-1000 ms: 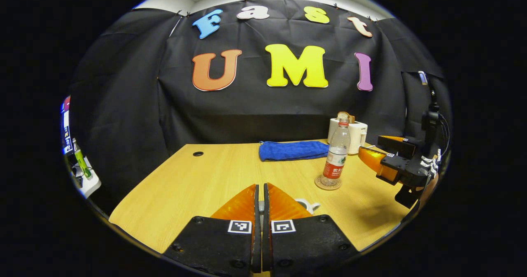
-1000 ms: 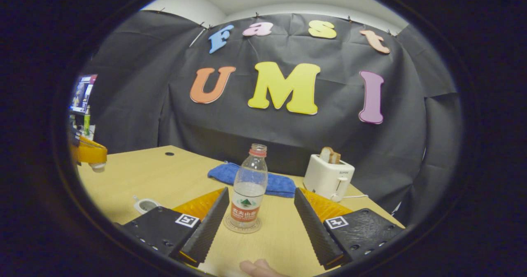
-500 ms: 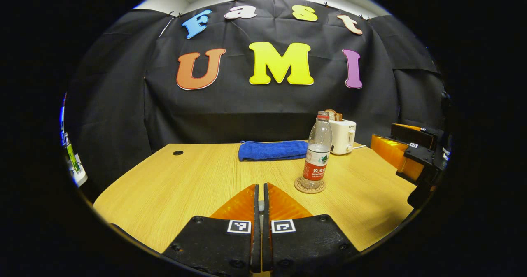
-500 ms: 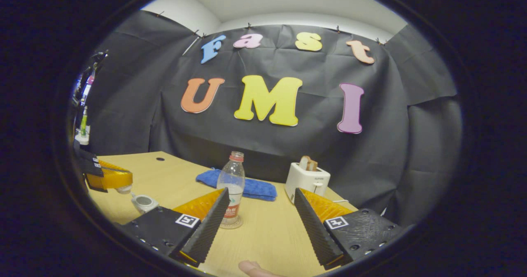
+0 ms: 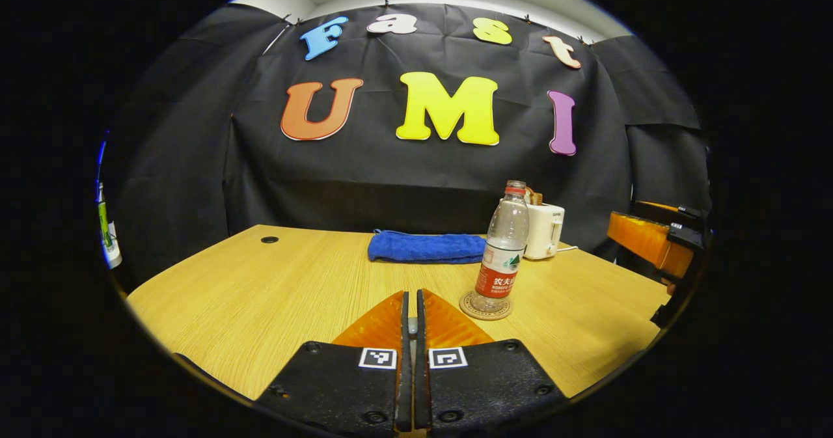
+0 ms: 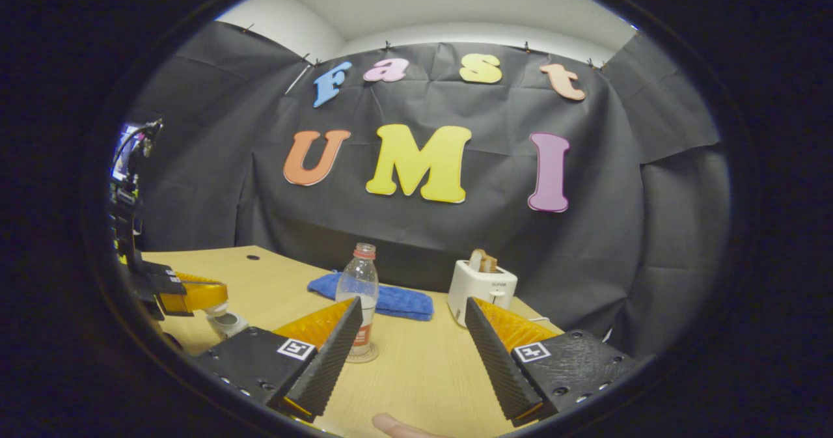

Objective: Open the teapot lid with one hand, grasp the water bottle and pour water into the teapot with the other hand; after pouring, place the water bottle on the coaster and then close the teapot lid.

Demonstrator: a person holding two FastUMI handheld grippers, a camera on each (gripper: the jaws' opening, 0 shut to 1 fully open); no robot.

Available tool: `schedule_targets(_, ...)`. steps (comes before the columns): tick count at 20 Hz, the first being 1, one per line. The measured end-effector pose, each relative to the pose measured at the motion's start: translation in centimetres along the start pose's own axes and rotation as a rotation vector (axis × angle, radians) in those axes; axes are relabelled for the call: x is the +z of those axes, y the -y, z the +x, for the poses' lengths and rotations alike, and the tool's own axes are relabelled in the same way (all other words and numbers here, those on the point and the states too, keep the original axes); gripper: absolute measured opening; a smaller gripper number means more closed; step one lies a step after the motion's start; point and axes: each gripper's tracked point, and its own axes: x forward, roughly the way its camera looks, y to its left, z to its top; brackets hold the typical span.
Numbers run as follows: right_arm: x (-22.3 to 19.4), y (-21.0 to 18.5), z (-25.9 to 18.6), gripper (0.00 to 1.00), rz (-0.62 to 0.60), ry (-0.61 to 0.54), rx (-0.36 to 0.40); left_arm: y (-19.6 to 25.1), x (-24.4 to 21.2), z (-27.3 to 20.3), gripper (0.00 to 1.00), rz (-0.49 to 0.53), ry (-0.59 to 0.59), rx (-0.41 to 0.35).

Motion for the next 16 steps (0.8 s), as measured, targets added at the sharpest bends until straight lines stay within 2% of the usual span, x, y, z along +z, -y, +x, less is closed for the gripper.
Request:
schedule_targets(2, 0.1, 0.0, 0.0, 0.99, 0.009, 0.002, 0.01, -0.4, -0.6, 0.6, 0.04, 0.003, -0.013, 0.018)
schedule_targets(5, 0.1, 0.0, 0.3, 0.95, 0.022, 0.005, 0.017, -0.7, -1.2, 1.3, 0.04, -0.007, -0.033, 0.025)
schedule_targets(6, -0.3, -0.1, 0.3, 0.98, 0.021, -0.001, 0.02, -0.8, -1.3, 1.4, 0.04, -0.01, -0.035, 0.028)
schedule_targets(8, -0.4, 0.0, 0.5, 0.95, 0.011, -0.005, 0.019, -0.9, -1.8, 1.7, 0.04, -0.016, -0.047, 0.029)
schedule_targets(16, -0.5, 0.2, 0.5, 0.95, 0.008, -0.013, 0.014, -0.9, -2.0, 1.8, 0.05, -0.006, -0.055, 0.028)
